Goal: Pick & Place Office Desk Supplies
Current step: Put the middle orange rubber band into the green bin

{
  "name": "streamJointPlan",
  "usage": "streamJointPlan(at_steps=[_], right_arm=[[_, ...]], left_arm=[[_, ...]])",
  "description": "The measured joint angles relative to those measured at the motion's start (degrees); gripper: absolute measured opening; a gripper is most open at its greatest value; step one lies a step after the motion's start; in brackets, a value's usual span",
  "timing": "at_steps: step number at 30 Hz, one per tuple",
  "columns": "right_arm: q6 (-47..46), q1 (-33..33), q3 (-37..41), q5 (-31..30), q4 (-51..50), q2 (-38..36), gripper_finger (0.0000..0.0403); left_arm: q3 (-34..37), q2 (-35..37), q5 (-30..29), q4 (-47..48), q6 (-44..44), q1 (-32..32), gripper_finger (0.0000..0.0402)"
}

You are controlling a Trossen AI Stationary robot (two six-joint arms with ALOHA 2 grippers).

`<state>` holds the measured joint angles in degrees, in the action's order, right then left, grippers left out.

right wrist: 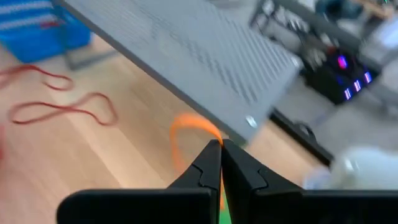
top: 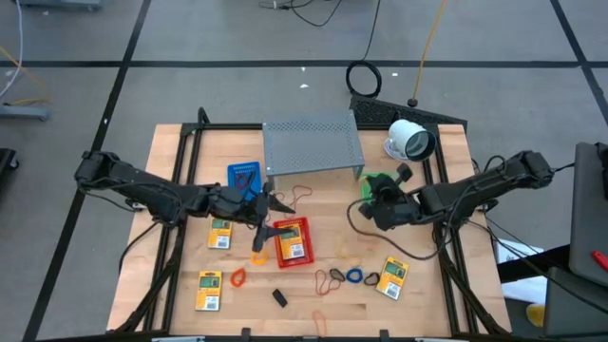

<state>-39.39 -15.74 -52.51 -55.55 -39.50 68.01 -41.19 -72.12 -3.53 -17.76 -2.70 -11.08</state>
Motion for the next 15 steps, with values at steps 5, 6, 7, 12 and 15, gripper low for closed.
streamJointPlan(at_steps=[5, 6, 7, 12, 15], right_arm=[[-13.21, 1.11, 0.00, 2.05, -10.81, 0.00, 0.0000], [-15.10, 1.20, 0.00, 2.94, -12.09, 0.02, 0.0000], [-16.56, 1.36, 0.00, 3.44, -13.02, 0.02, 0.0000], [-18.77, 1.46, 0.00, 5.22, -13.74, 0.04, 0.0000], [-20.01, 1.46, 0.68, 5.17, -13.24, 0.03, 0.0000]], left_arm=[[0.00, 0.00, -0.04, -0.06, -0.02, 1.00, 0.0255], [0.00, 0.00, -0.04, -0.06, -0.02, 1.10, 0.0255], [0.00, 0.00, -0.04, -0.07, -0.02, 1.20, 0.0255], [0.00, 0.00, -0.04, -0.10, -0.04, 1.32, 0.0255], [0.00, 0.00, -0.04, -0.11, -0.09, 1.32, 0.0255]])
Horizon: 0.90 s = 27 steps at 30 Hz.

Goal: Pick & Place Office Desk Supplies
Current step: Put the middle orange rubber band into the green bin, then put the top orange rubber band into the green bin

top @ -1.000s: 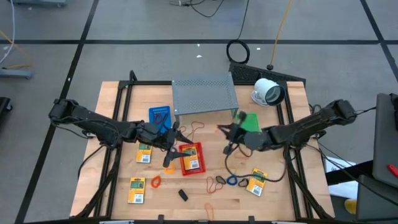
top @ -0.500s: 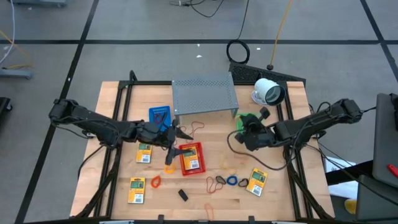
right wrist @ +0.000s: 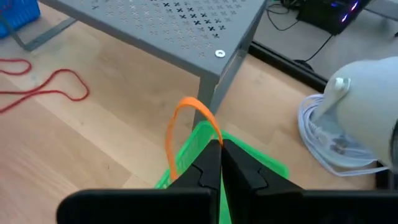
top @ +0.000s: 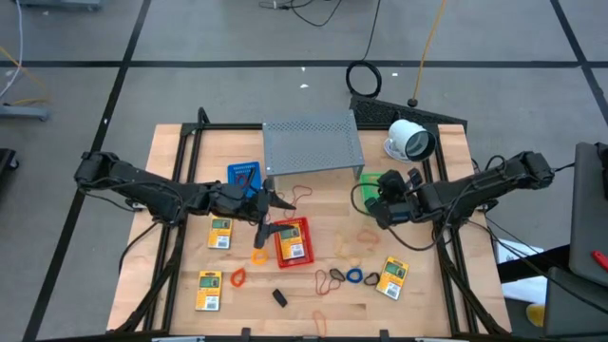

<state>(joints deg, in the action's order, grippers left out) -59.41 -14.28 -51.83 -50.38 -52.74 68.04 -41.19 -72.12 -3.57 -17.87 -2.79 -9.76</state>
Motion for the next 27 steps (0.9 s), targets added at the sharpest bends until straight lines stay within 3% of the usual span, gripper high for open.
streamJointPlan(at_steps=[8, 21, 24, 27], right_arm=[[-3.51, 0.74, 7.19, 1.76, 1.43, 0.03, 0.0035], [-5.62, 1.30, 9.83, 11.62, 8.51, 0.02, 0.0194], [-9.33, 2.59, 9.83, 16.29, 7.49, -0.03, 0.0206], [-10.91, 3.65, 9.83, 15.85, 6.19, -0.03, 0.0204]], left_arm=[[0.00, 0.00, 0.00, 0.00, -0.52, 0.00, 0.0255], [0.00, 0.00, 0.00, 0.03, -3.97, 0.00, 0.0255], [0.00, 0.00, 0.02, 0.03, -6.18, -0.04, 0.0255], [0.00, 0.00, 0.52, 0.03, -10.44, -0.02, 0.0255]])
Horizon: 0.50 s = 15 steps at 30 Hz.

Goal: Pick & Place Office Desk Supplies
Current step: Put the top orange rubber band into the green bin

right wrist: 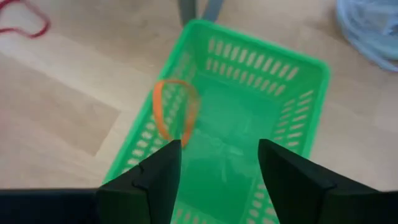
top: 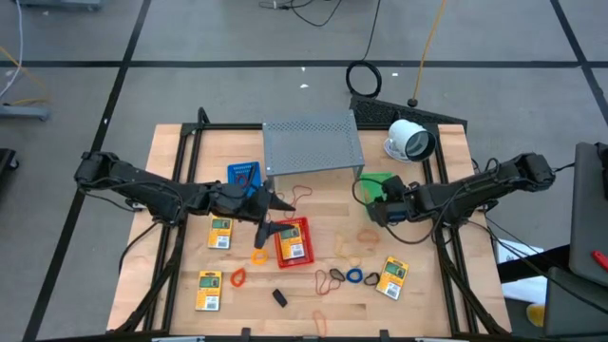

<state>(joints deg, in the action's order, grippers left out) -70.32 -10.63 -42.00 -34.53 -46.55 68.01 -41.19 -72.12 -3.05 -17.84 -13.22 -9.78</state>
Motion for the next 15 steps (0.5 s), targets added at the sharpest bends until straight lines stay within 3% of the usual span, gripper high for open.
streamJointPlan(at_steps=[6, 10, 15], right_arm=[[3.55, 0.40, 0.00, 0.22, 3.68, -0.22, 0.0186], [19.15, -0.88, 0.01, 0.58, 17.61, -0.42, 0.0176], [38.11, -5.50, 0.00, 7.46, 36.75, -0.42, 0.0166]], left_arm=[[0.00, 0.00, 0.40, 0.49, -1.72, -0.15, 0.0255], [0.00, 0.00, 3.57, 0.56, 2.48, -0.91, 0.0255], [0.00, 0.00, 8.81, 0.01, 6.85, -2.00, 0.0255]])
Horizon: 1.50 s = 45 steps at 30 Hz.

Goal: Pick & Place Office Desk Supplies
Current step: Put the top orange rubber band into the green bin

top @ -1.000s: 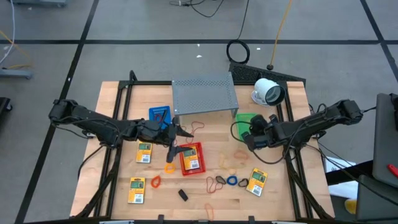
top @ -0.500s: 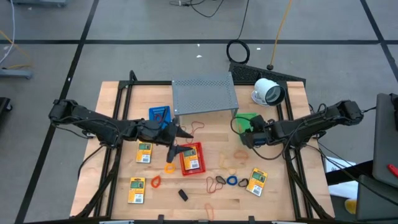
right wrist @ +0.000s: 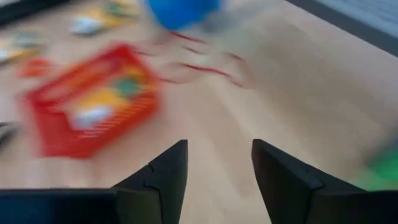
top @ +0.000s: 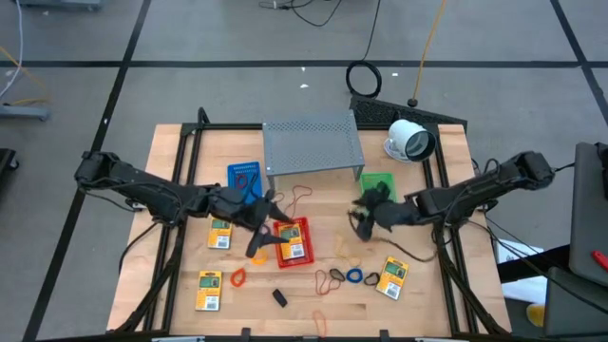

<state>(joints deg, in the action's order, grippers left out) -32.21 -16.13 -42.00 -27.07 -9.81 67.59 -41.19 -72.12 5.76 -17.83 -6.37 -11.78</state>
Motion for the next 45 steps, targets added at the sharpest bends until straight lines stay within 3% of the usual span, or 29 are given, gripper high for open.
streamJointPlan(at_steps=[4, 9, 18, 28, 40, 45], right_arm=[[6.34, -6.34, 0.00, 0.35, 4.77, 0.00, 0.0159], [4.64, -14.49, 0.31, 0.04, 5.52, 1.20, 0.0150], [-3.74, -24.00, 4.61, -10.72, 5.29, 5.59, 0.0131], [-21.35, -26.00, 12.37, -11.76, 5.23, 6.38, 0.0121], [-22.56, -25.93, 13.84, -10.31, 4.60, 6.59, 0.0111], [-21.69, -25.70, 13.84, -10.22, 3.57, 10.22, 0.0103]], left_arm=[[0.00, 0.00, 0.72, -0.57, 2.38, -0.74, 0.0255], [0.00, 0.00, 0.65, -2.40, 3.69, -1.10, 0.0255], [0.00, 0.00, 0.21, -5.22, 5.41, -0.95, 0.0255], [0.00, 0.00, 0.17, -6.05, 9.52, -0.95, 0.0255], [0.00, 0.00, 0.08, -6.35, 7.37, 0.34, 0.0255], [0.00, 0.00, 0.11, -6.09, 5.59, 0.51, 0.0255]])
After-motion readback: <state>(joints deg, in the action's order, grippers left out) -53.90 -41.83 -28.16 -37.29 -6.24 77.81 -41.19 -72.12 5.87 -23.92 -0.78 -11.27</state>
